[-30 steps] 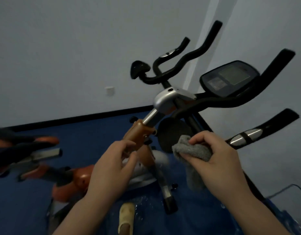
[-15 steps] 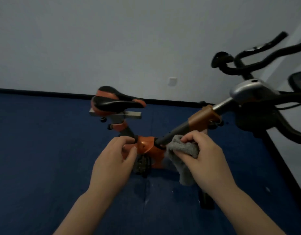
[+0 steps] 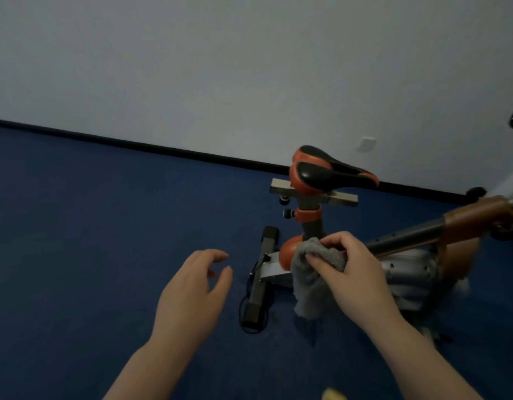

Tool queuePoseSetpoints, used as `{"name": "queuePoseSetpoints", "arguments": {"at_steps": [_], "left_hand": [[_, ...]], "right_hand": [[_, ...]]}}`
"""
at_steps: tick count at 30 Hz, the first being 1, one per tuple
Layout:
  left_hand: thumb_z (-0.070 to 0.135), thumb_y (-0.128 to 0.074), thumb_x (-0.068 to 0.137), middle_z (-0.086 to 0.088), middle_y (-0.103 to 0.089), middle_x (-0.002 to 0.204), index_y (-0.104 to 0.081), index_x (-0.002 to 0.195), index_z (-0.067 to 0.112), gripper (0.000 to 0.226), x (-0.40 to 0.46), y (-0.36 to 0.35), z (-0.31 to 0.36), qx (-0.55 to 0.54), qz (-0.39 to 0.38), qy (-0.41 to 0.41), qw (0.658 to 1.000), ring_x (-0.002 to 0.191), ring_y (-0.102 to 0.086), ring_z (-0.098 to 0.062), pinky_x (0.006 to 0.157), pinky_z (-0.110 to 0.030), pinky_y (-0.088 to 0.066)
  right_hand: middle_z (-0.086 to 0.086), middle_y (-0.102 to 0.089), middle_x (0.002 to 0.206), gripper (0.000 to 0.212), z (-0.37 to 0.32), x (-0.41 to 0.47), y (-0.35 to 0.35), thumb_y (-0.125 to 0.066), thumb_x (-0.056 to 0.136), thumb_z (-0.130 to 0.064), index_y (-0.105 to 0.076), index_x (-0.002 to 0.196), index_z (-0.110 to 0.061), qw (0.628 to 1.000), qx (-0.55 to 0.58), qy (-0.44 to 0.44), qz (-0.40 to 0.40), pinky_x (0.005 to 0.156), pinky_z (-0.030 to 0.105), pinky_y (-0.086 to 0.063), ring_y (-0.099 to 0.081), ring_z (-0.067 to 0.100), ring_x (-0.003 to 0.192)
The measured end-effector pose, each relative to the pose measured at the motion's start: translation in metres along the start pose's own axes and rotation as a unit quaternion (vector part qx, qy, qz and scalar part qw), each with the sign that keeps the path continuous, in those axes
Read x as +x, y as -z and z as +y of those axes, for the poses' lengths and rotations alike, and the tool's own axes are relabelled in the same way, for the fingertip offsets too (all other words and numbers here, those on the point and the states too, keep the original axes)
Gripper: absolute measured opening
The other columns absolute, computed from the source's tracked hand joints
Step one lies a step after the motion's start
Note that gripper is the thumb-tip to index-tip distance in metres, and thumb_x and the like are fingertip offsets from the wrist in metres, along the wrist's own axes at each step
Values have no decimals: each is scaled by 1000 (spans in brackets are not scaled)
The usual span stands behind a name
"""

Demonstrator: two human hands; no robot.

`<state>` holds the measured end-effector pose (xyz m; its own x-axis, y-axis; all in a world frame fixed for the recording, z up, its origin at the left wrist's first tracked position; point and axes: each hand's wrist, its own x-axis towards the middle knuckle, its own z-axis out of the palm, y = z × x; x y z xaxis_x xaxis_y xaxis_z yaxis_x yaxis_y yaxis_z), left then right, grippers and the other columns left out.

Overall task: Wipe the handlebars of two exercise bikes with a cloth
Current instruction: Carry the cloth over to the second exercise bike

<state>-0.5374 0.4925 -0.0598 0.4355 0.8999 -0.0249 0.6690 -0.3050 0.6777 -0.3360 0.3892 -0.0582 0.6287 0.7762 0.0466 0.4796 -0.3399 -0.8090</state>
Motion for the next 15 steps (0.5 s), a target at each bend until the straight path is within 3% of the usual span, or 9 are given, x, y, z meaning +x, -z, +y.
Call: {"name": "queuePoseSetpoints", "arguments": {"at_steps": [6, 15], "left_hand": [[36, -50, 91, 23, -53, 101, -54, 110, 35, 20, 43, 20, -21, -23, -20, -12, 999, 92, -52, 6, 74, -20, -47], [36, -49, 91, 25, -51, 96, -53, 112, 35, 21, 154, 47, -38, 9, 22, -5, 1000, 83, -52, 5, 63, -11, -36]], "right_hand": [[-13, -59, 84, 12, -34, 27, -40, -68, 82, -35, -57, 84, -31, 1000, -5, 13, -5, 64, 15, -40, -53, -7, 82], [-14, -61, 87, 12, -52, 136, -93, -70, 81, -33, -58, 84, -31, 999, 11, 22, -36, 62, 9, -41, -52, -11, 83]]}}
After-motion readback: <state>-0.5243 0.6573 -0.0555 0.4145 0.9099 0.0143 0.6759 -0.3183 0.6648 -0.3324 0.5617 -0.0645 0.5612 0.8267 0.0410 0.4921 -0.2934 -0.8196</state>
